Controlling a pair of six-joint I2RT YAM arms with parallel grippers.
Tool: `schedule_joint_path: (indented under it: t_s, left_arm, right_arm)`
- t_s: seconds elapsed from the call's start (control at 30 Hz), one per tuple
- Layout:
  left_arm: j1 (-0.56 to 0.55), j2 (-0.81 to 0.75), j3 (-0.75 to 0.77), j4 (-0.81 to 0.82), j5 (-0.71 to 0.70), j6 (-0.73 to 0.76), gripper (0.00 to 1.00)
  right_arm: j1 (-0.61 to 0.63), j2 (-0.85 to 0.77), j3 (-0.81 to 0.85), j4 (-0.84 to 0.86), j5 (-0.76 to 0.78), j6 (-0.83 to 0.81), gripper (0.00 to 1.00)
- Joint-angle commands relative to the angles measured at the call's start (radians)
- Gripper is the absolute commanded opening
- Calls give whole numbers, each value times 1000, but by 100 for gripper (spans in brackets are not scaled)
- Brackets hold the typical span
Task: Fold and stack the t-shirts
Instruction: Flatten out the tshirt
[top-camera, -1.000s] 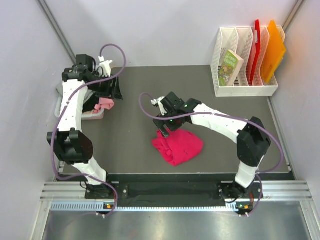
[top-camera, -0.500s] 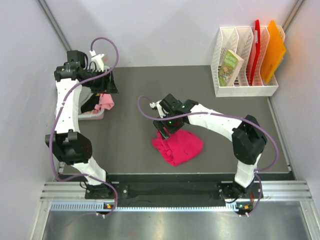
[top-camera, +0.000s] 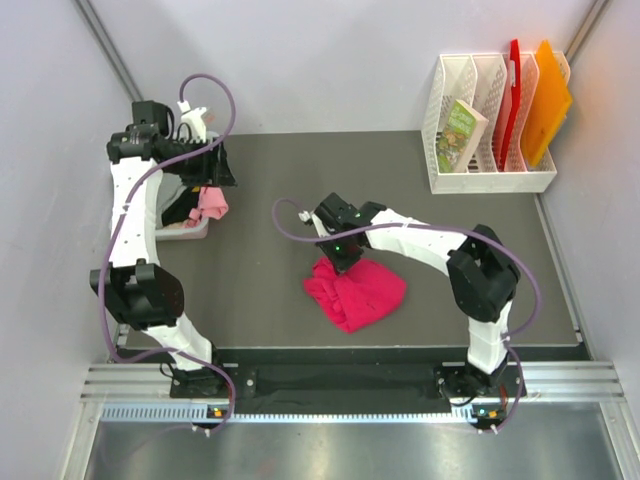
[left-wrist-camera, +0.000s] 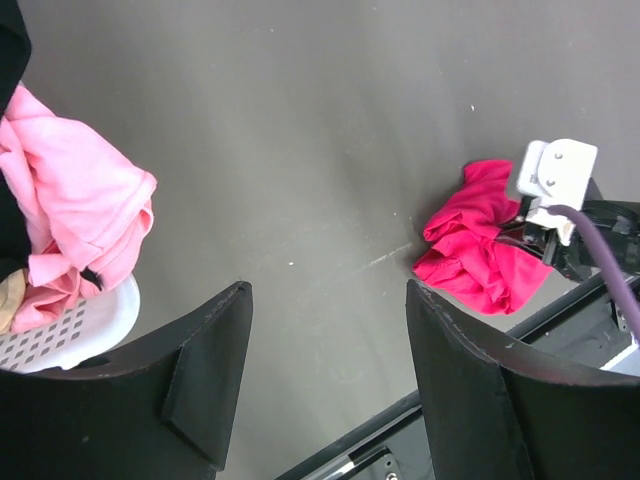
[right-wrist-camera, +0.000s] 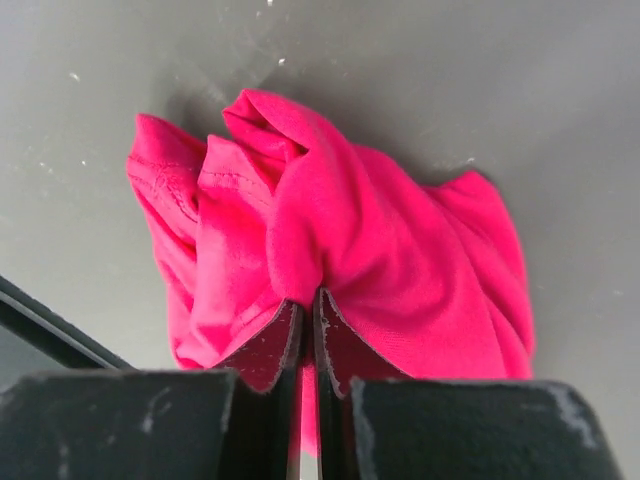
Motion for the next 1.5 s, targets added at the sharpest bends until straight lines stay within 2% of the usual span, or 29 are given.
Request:
schedule_joint_path:
  t_s: [0.0, 0.23, 0.37, 0.5, 0.63, 0.73, 0.87, 0.9, 1.0, 1.1, 1.33, 1.47]
  left_arm:
    - [18, -45, 0, 36, 21, -5, 67]
    - [23, -26, -22, 47, 41, -8, 67]
    - [20, -15, -36, 53, 86, -14, 66]
    - [5, -2, -45, 59, 92, -14, 66]
    - [-14, 3, -45, 64, 98, -13, 66]
    - [-35, 12, -47, 64, 101, -10, 66]
    - [-106, 24, -53, 64, 84, -8, 66]
    - [-153, 24, -51, 64, 77, -5, 66]
    - [-205, 23, -44, 82, 70, -26, 66]
    - [-218, 40, -14, 76, 101, -55, 65]
    - [-218, 67, 12, 72, 86, -53, 63]
    - [-218, 69, 13, 81, 89, -62, 62]
  right_arm:
    - [-14, -52, 161, 3, 53, 0, 0]
    - [-55, -133, 586, -22, 77, 4, 0]
    - [-52, -202, 671, -42, 76, 22, 0]
    - [-47, -312, 570, -81, 106, 70, 0]
    - [-47, -483, 291, -109, 180, 174, 0]
    - [-47, -607, 153, -109, 191, 219, 0]
    - [-47, -655, 108, -131, 178, 231, 0]
    - [-47, -649, 117, -135, 178, 228, 0]
    - [-44, -606, 192, -135, 154, 211, 0]
    - [-18, -546, 341, -144, 111, 176, 0]
    - [159, -423, 782, -250, 100, 79, 0]
    - [207, -451, 809, -240, 91, 87, 0]
